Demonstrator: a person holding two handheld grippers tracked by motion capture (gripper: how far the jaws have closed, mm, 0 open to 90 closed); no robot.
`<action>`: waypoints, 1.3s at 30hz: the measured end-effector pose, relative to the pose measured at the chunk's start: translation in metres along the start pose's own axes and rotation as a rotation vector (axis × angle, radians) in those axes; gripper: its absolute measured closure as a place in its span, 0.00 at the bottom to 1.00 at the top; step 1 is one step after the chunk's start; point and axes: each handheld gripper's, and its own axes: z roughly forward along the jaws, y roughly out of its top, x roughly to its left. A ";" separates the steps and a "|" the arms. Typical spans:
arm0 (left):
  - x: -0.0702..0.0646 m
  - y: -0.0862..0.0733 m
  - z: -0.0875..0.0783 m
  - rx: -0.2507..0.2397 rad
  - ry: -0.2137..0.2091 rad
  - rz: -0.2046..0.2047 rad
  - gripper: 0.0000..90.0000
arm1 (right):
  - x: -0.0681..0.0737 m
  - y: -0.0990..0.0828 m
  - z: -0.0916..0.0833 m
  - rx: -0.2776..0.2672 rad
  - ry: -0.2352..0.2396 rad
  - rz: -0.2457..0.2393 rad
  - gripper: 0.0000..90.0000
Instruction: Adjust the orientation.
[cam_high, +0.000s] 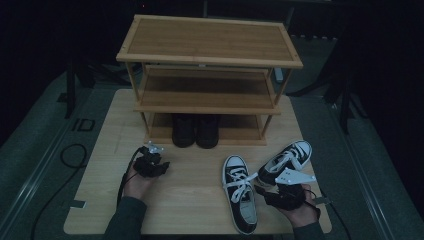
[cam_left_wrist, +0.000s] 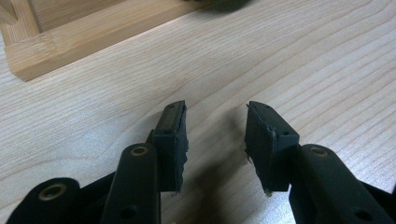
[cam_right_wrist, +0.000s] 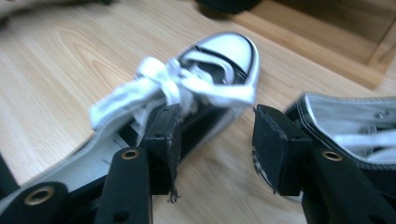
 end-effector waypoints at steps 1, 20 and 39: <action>0.000 0.000 0.000 -0.001 0.000 -0.001 0.65 | 0.002 0.002 -0.001 -0.005 0.009 -0.005 0.55; -0.001 0.000 0.000 -0.005 -0.002 -0.002 0.65 | 0.026 0.007 0.033 0.217 -0.022 -0.063 0.62; 0.000 0.000 0.001 -0.006 -0.001 0.002 0.66 | 0.005 0.015 0.044 0.173 -0.035 -0.057 0.94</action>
